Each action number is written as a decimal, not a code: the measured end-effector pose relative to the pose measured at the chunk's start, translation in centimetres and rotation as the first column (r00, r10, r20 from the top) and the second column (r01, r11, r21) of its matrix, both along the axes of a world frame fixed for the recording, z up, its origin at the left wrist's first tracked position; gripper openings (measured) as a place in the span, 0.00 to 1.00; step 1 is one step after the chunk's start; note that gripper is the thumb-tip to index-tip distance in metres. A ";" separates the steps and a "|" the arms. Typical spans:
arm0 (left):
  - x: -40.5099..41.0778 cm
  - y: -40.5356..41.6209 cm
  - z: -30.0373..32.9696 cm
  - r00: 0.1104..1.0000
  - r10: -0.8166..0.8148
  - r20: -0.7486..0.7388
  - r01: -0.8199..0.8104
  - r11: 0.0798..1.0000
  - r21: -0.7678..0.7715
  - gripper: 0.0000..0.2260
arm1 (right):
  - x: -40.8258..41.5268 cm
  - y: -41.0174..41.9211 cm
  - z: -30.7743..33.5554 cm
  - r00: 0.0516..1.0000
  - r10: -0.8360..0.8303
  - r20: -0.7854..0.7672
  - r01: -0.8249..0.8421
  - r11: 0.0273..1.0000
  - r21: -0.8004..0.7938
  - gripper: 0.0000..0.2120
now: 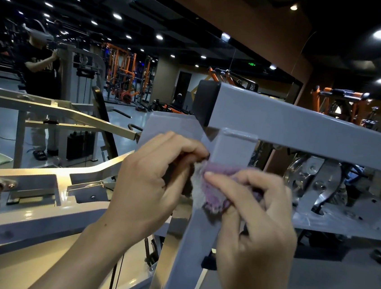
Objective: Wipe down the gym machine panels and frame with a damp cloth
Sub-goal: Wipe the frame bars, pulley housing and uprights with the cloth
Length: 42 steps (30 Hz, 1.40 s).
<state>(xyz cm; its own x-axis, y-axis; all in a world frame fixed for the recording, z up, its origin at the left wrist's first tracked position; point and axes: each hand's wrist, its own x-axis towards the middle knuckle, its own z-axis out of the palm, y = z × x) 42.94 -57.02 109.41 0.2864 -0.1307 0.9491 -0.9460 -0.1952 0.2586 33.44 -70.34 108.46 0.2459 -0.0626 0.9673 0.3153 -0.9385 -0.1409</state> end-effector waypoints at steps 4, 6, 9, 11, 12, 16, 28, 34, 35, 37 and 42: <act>0.1 -0.1 0.0 1.000 0.002 0.005 -0.002 1.000 -0.013 0.07 | -0.3 1.0 -3.9 0.991 -0.079 -0.110 0.082 0.996 0.025 0.17; 0.0 -0.1 0.0 1.000 0.007 0.006 -0.007 1.000 -0.013 0.07 | -0.2 0.9 -3.6 0.993 -0.076 -0.087 0.078 0.997 0.027 0.17; -0.1 -0.2 0.1 1.000 0.009 0.004 -0.008 1.000 -0.009 0.07 | 0.0 0.5 -1.2 1.000 0.002 -0.003 -0.002 0.999 0.040 0.18; -0.1 -0.1 0.1 1.000 0.007 -0.001 -0.007 1.000 -0.012 0.07 | 0.2 0.3 -0.8 1.000 0.014 0.022 -0.015 0.999 0.043 0.18; -0.1 -0.1 0.0 1.000 0.007 -0.003 -0.007 1.000 -0.012 0.07 | 0.2 0.2 -1.3 1.000 0.008 0.011 -0.009 0.999 0.043 0.17; -0.3 0.1 0.2 0.998 -0.030 -0.051 0.029 0.999 -0.018 0.07 | -0.4 0.4 -5.4 0.993 -0.029 -0.114 0.034 0.998 0.043 0.15; -2.8 2.3 -3.5 0.952 -0.128 -0.279 0.085 0.983 -0.161 0.05 | -0.1 -0.2 -3.5 0.998 0.051 -0.035 -0.049 0.997 0.056 0.19; -3.2 1.3 -6.2 0.928 -0.099 -0.360 0.075 0.994 -0.081 0.08 | -0.3 0.1 -2.4 0.998 0.041 -0.051 -0.039 0.998 0.042 0.20; -3.4 1.0 -6.1 0.930 -0.098 -0.354 0.079 0.995 -0.069 0.09 | -0.1 0.0 -0.6 0.999 0.037 -0.038 -0.036 0.999 0.031 0.20; -3.7 0.7 -6.1 0.929 -0.101 -0.356 0.082 0.994 -0.068 0.09 | 0.3 -0.2 2.5 1.000 0.017 0.006 -0.017 1.000 0.016 0.20; -3.8 0.1 -7.1 0.931 -0.068 -0.358 0.044 0.996 -0.074 0.11 | 1.0 -0.3 3.0 0.998 -0.009 0.064 0.006 0.999 0.042 0.22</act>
